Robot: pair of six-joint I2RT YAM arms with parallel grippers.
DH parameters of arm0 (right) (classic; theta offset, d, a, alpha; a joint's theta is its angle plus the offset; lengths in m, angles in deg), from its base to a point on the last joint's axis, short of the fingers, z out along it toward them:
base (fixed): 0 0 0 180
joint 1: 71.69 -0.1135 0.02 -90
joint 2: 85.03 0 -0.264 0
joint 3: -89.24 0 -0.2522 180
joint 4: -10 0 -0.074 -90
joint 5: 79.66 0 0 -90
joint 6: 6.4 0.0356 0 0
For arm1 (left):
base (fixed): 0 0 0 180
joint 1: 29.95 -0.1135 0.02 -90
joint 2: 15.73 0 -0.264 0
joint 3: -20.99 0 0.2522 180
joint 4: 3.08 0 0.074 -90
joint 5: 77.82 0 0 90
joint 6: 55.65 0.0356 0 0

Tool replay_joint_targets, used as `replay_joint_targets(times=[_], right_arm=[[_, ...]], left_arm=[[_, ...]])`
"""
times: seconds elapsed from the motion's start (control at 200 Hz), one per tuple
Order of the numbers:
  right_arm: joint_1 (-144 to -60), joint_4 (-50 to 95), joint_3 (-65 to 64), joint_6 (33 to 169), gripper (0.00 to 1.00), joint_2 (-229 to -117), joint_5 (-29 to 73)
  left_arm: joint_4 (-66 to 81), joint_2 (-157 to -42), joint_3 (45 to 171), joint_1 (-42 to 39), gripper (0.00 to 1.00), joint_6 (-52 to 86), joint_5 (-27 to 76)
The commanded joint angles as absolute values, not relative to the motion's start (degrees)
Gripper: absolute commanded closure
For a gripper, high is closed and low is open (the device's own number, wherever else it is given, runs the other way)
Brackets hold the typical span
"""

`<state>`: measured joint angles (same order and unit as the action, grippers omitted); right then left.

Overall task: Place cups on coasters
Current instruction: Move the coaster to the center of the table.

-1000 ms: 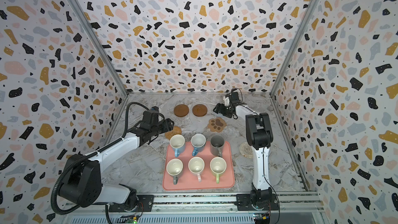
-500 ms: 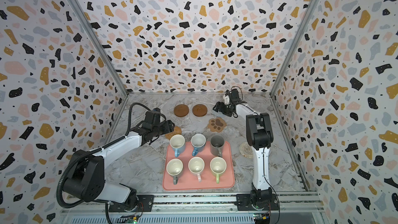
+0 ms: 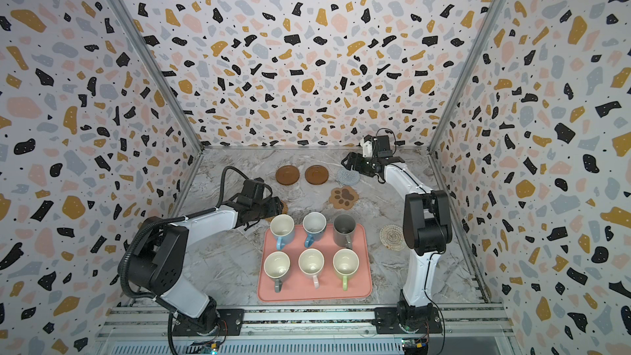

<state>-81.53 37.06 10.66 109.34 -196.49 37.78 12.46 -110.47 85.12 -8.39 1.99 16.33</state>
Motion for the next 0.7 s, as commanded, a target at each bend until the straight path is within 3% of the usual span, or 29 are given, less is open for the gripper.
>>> replay_joint_targets(times=[0.0, 0.696], right_arm=[[-80.3, 37.5, 8.2, 108.4, 0.13, -193.5, 37.8], [-78.8, 37.2, 4.4, 108.0, 0.13, -191.6, 38.2]], left_arm=[[10.1, -112.9, 87.2, -8.1, 0.27, 1.9, 18.9], [11.6, -117.4, 91.0, -8.5, 0.27, -3.3, 15.4]])
